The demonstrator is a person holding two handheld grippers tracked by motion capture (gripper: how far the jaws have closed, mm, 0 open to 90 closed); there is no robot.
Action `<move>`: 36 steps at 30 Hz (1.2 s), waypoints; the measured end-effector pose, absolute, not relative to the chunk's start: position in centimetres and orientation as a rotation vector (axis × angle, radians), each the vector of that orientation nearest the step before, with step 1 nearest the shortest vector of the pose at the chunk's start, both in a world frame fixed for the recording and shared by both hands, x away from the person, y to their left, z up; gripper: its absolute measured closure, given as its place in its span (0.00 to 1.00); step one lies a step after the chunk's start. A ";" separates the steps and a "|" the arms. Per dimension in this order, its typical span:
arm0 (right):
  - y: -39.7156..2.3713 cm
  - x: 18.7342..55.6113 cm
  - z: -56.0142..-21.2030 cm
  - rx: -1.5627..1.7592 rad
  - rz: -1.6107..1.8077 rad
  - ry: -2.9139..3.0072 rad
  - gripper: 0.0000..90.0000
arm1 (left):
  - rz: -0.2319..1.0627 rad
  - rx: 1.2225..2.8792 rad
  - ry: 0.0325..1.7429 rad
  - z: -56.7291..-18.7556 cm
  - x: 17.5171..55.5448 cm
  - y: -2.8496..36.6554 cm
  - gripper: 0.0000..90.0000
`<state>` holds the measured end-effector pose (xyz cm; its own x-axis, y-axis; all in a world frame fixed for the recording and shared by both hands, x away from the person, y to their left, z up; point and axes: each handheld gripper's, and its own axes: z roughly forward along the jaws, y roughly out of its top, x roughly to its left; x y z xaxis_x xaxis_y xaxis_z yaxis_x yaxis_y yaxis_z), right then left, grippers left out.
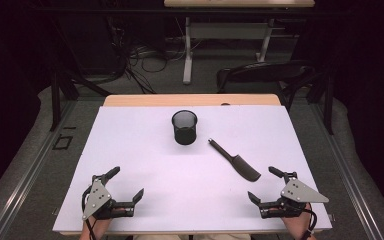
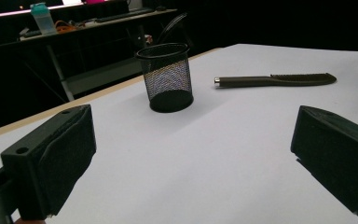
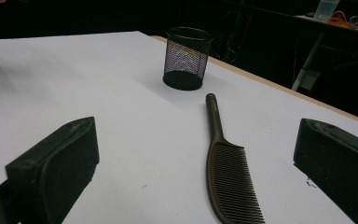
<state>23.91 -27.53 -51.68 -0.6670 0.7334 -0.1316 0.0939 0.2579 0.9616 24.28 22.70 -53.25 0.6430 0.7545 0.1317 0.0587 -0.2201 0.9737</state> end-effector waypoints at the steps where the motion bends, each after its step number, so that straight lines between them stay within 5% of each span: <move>1: -27.5 23.9 -51.7 0.746 1.434 1.958 0.00 | 0.741 1.689 0.671 -53.2 24.3 22.7 0.00; 36: -25.4 28.3 -51.4 0.884 1.294 2.090 0.00 | 0.747 1.702 0.678 -53.4 24.7 22.4 0.00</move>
